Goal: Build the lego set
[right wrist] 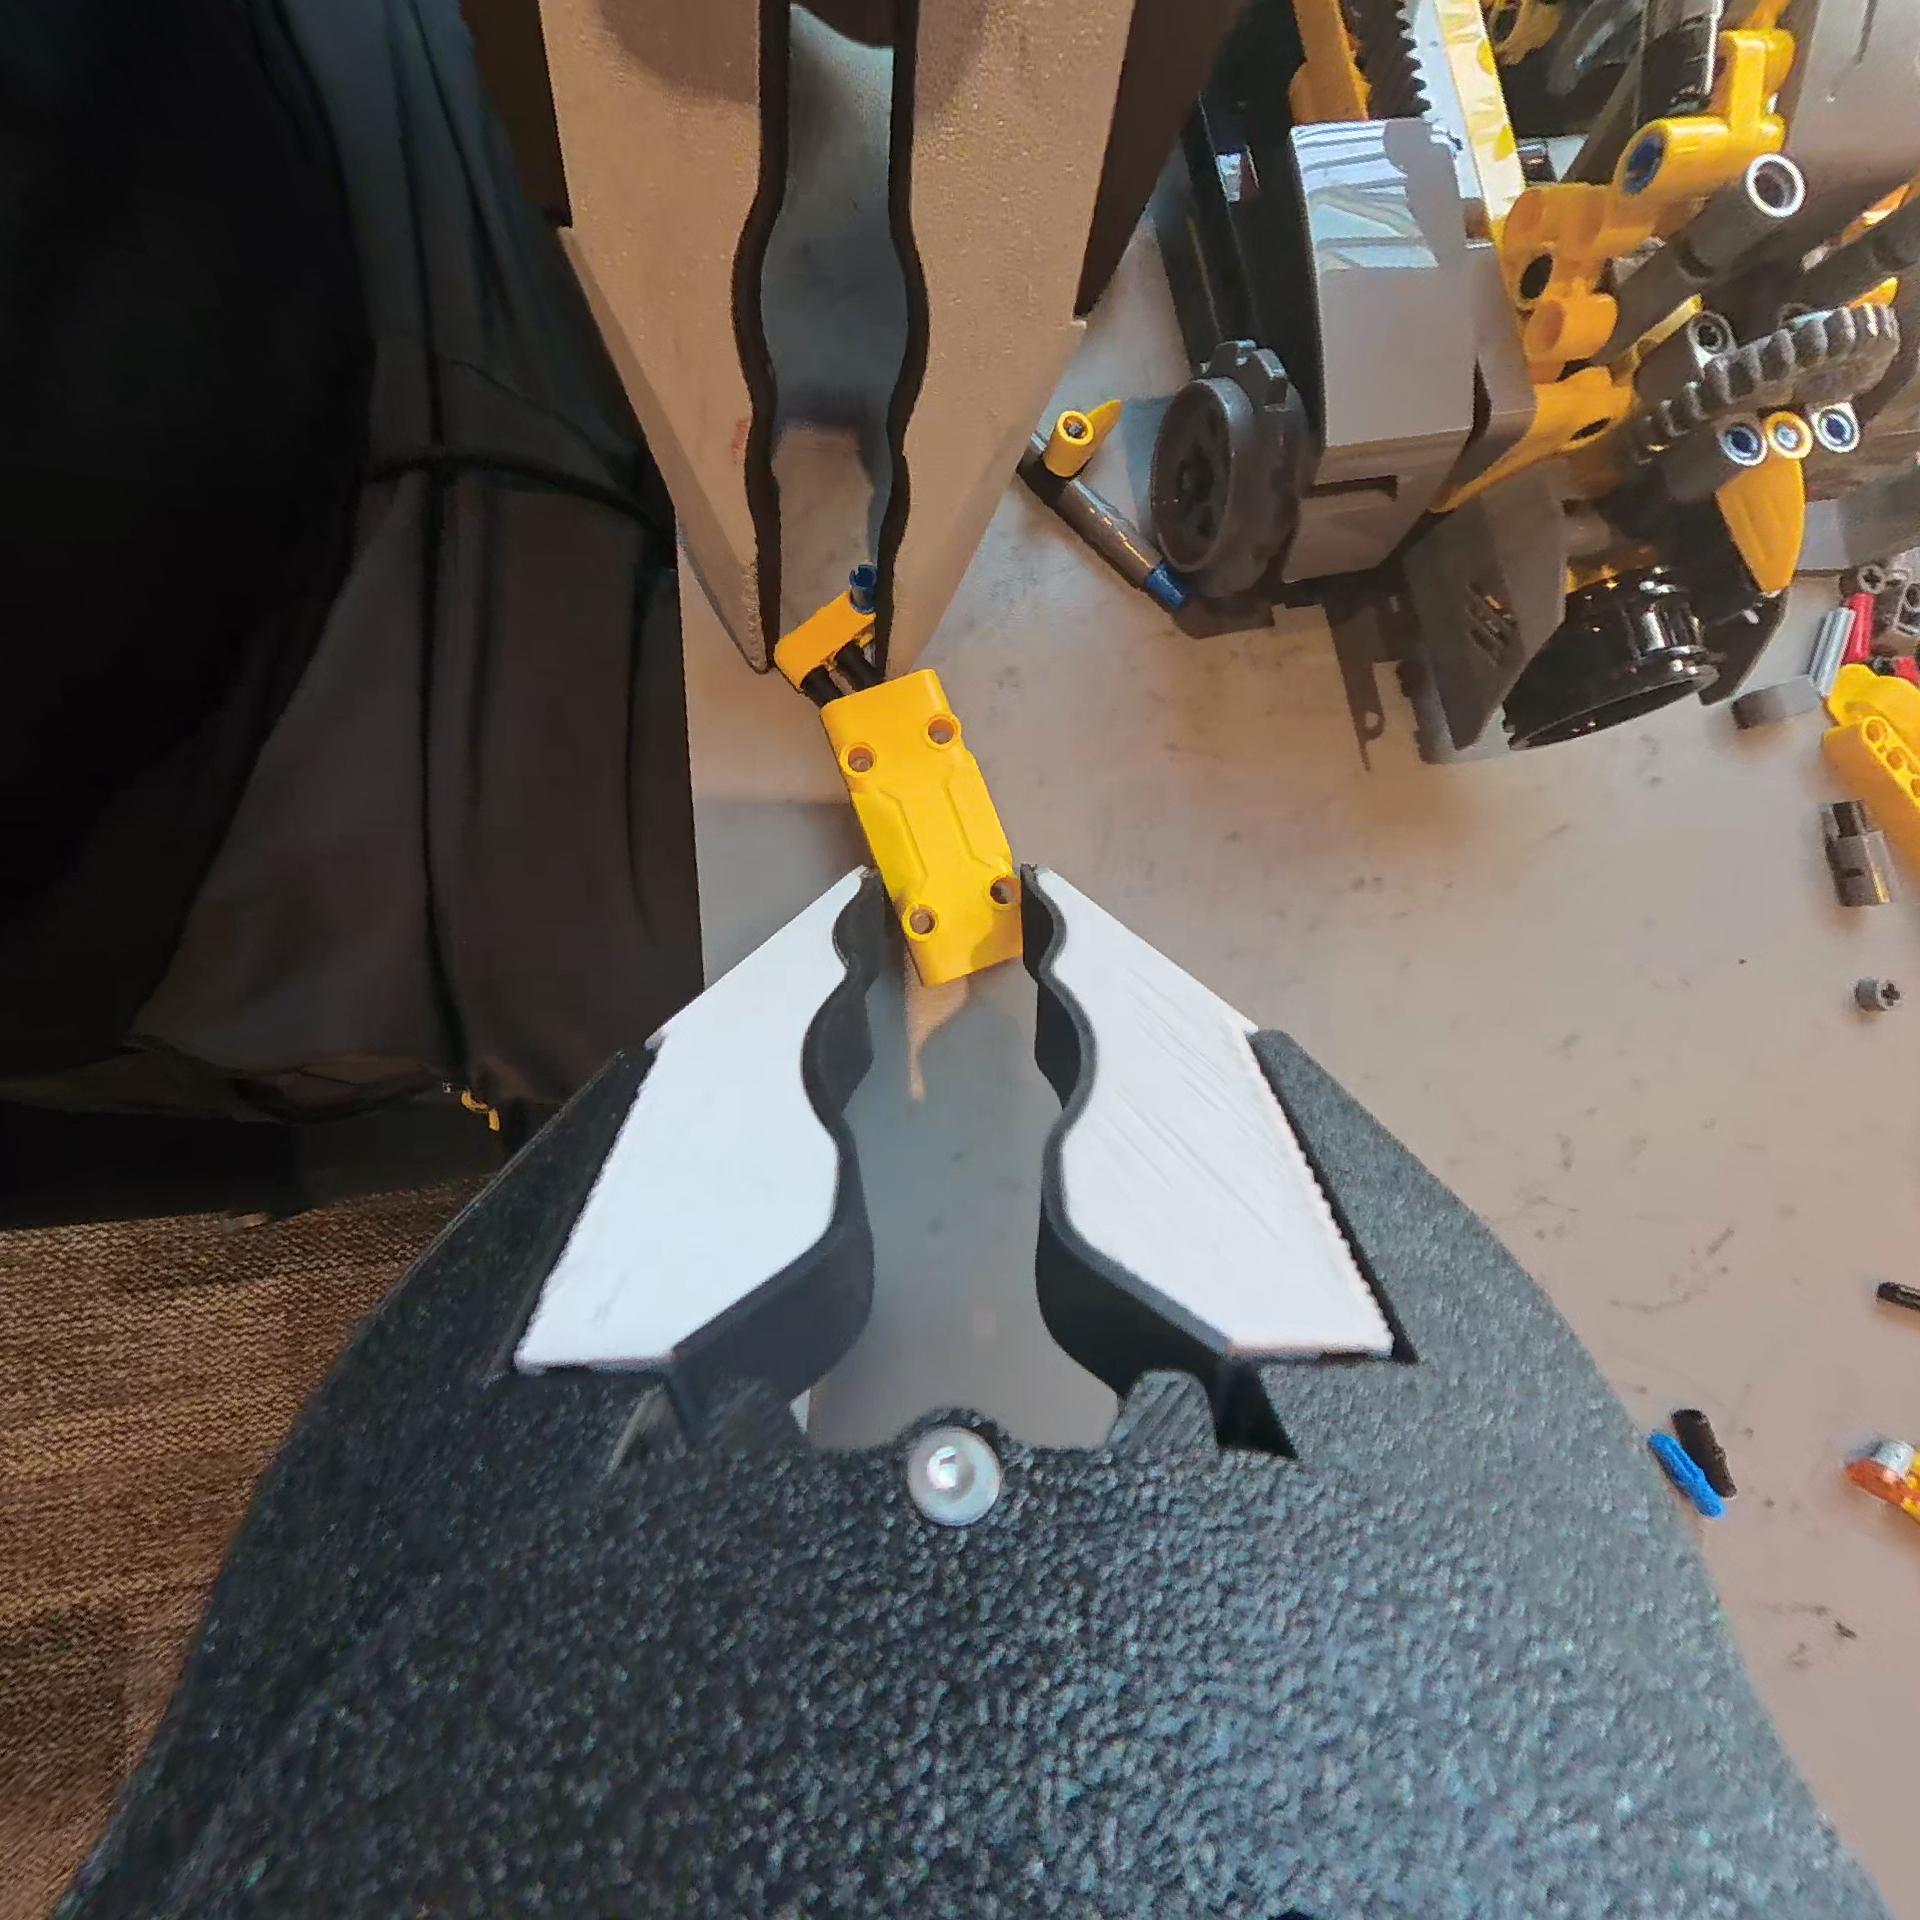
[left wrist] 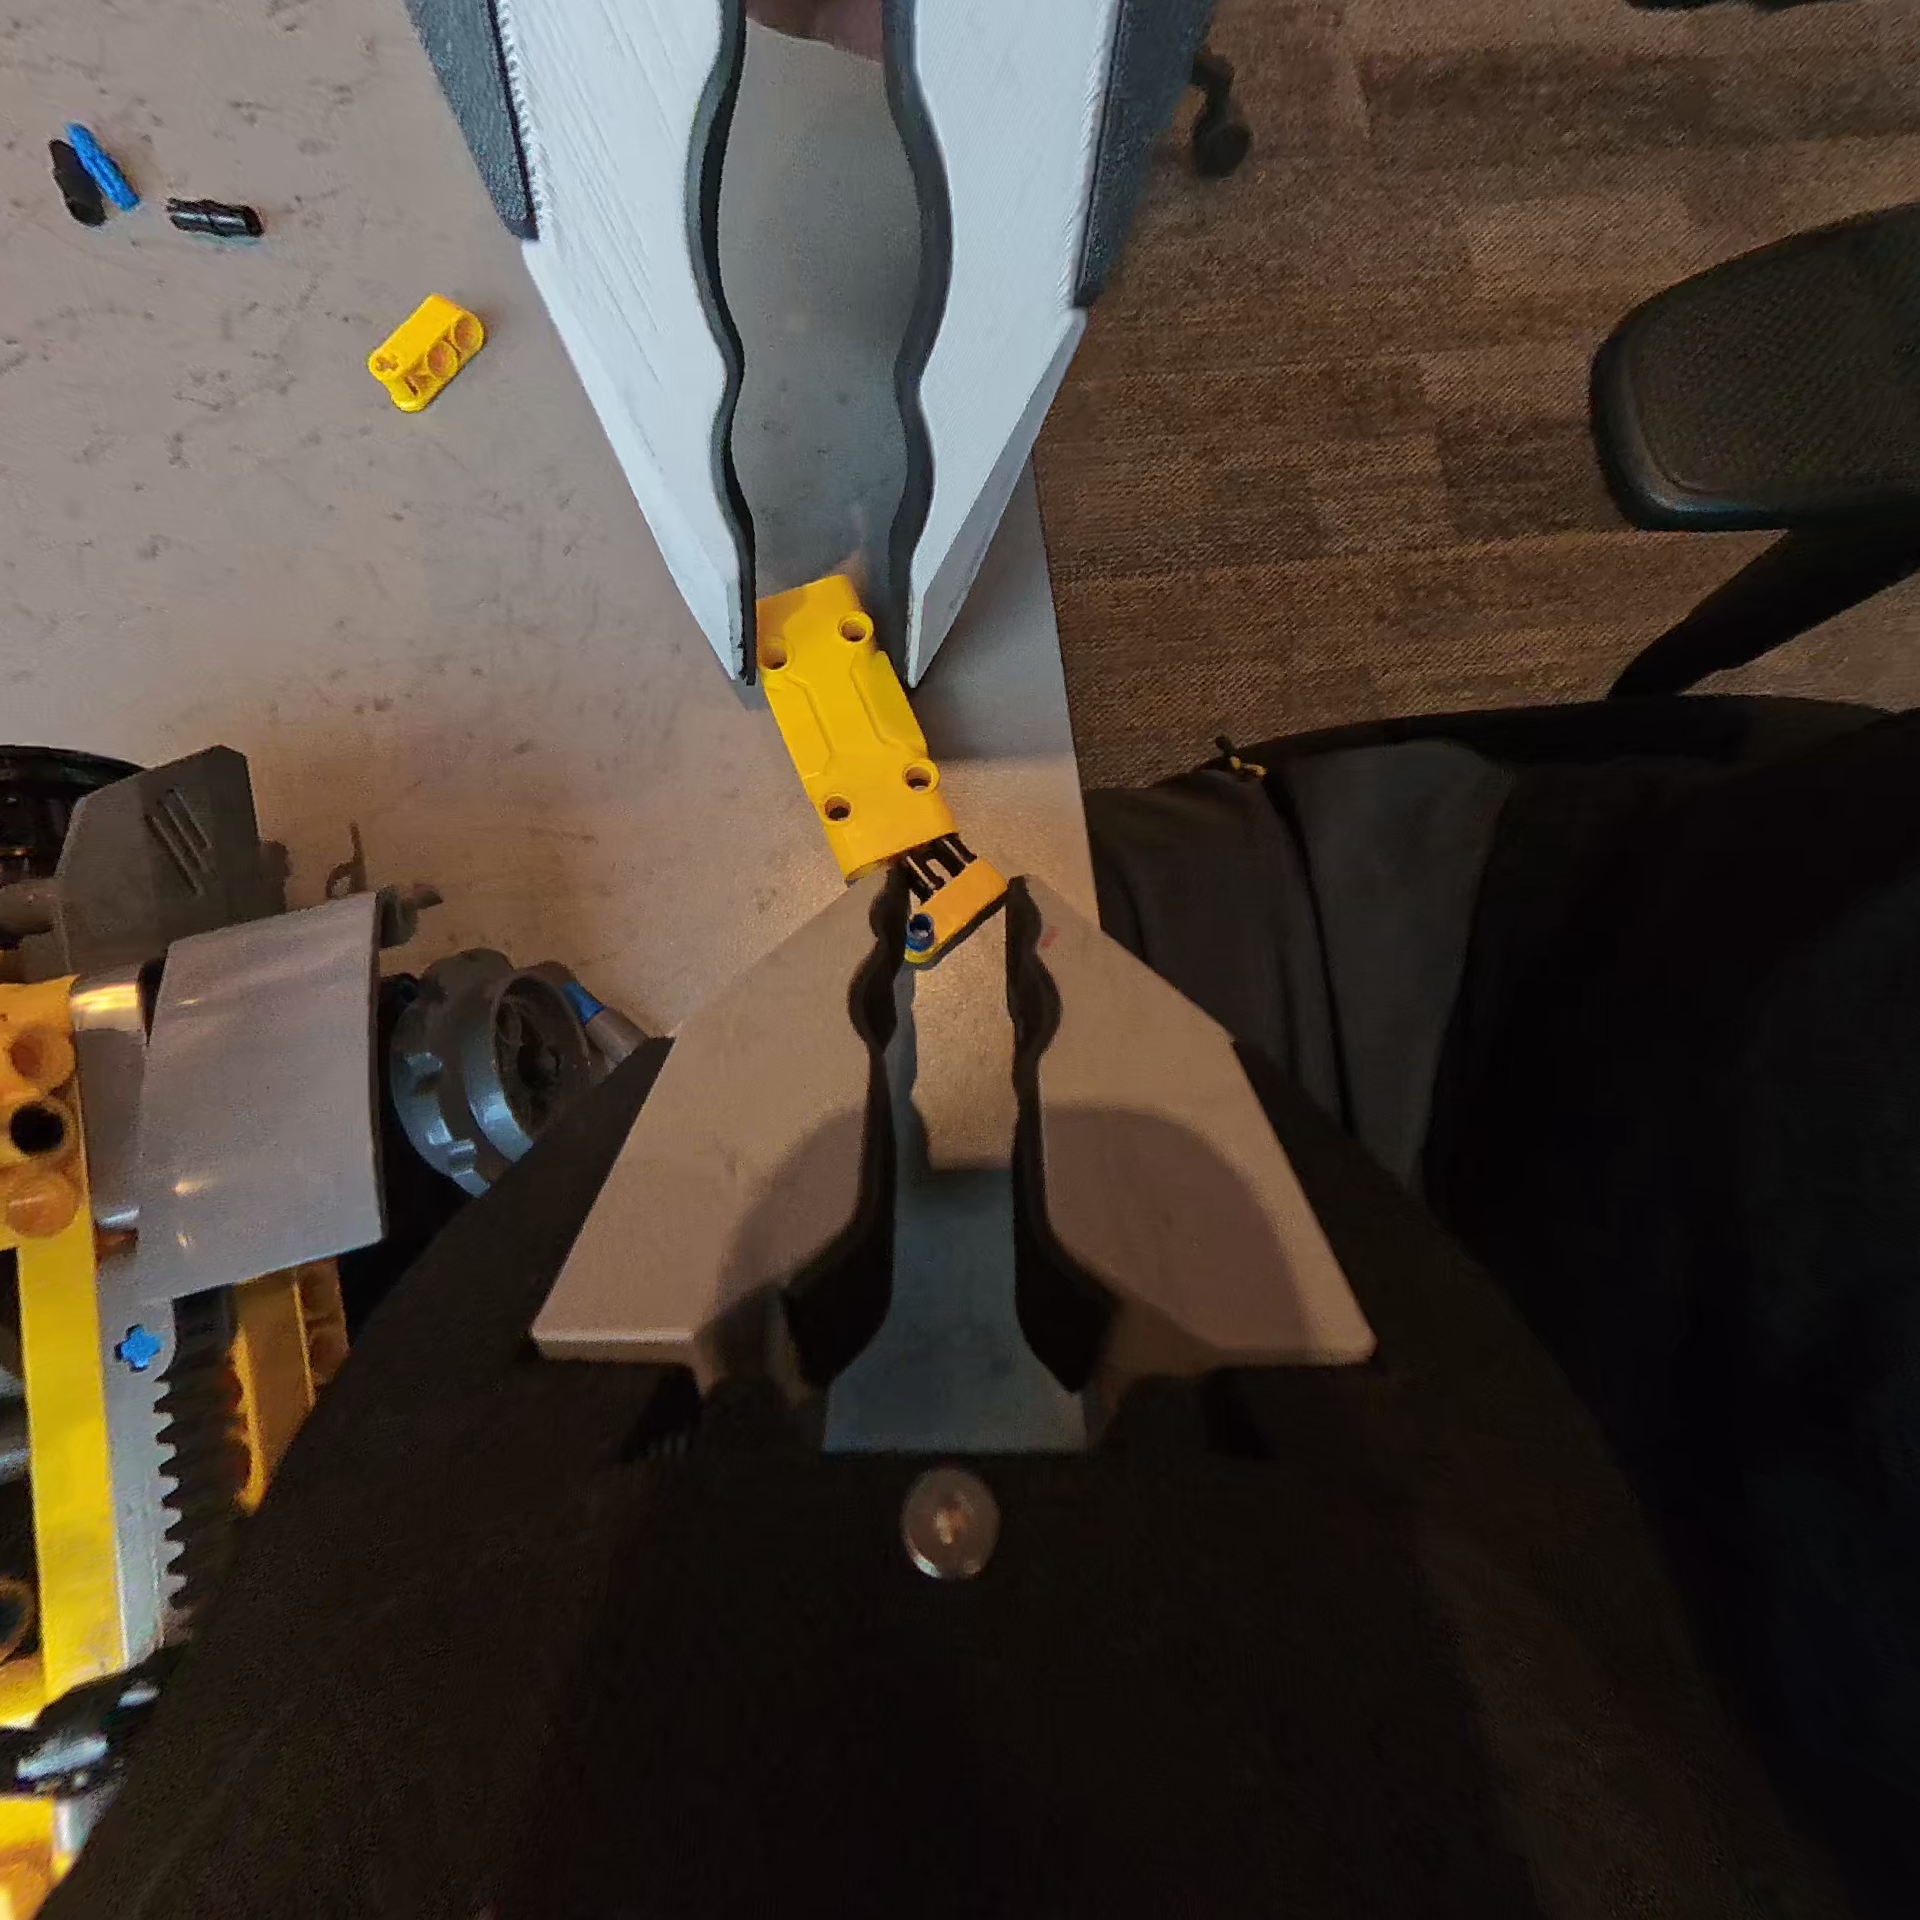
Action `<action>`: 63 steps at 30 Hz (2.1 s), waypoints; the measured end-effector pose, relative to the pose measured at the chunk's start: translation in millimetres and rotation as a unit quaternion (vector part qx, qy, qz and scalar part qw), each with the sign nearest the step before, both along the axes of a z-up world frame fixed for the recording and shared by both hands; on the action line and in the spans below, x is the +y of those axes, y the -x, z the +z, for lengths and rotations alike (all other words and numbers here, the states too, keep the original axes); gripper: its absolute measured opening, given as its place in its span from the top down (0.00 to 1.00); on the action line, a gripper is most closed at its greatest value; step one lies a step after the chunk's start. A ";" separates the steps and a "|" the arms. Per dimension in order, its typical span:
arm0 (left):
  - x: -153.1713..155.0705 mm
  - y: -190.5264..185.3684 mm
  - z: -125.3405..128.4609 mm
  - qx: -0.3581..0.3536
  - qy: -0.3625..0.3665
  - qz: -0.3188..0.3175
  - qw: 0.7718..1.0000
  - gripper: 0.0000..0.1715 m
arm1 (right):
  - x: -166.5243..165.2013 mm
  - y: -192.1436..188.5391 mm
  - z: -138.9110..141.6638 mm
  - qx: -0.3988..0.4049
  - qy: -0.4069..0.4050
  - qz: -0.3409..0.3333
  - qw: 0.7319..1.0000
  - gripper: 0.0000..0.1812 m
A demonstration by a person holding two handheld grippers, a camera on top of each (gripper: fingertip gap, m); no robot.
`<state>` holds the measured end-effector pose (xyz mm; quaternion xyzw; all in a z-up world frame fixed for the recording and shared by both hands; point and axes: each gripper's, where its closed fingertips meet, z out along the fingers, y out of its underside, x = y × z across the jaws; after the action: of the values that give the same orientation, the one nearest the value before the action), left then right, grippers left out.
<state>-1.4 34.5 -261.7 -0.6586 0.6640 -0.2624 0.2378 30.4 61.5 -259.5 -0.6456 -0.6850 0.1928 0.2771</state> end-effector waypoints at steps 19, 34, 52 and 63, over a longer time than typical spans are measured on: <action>4.3 1.4 1.6 0.015 -0.044 0.011 0.999 0.84 | 5.6 -1.0 11.7 0.019 0.025 -0.037 0.999 0.82; 6.1 8.6 7.2 -0.012 -0.040 0.066 0.997 0.81 | 9.0 -4.3 30.5 0.147 0.023 -0.146 0.978 0.82; 11.8 14.6 2.3 -0.011 -0.050 0.091 0.995 0.84 | 3.8 3.2 35.3 0.174 0.033 -0.152 0.972 0.82; 11.7 17.1 3.3 -0.020 -0.051 0.109 0.993 0.84 | 8.8 11.5 34.6 0.193 0.042 -0.167 0.966 0.81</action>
<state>-18.6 46.2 -258.4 -0.7087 0.5961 -0.2138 0.3109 18.9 70.4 -225.0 -0.7126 -0.4925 0.2934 0.4044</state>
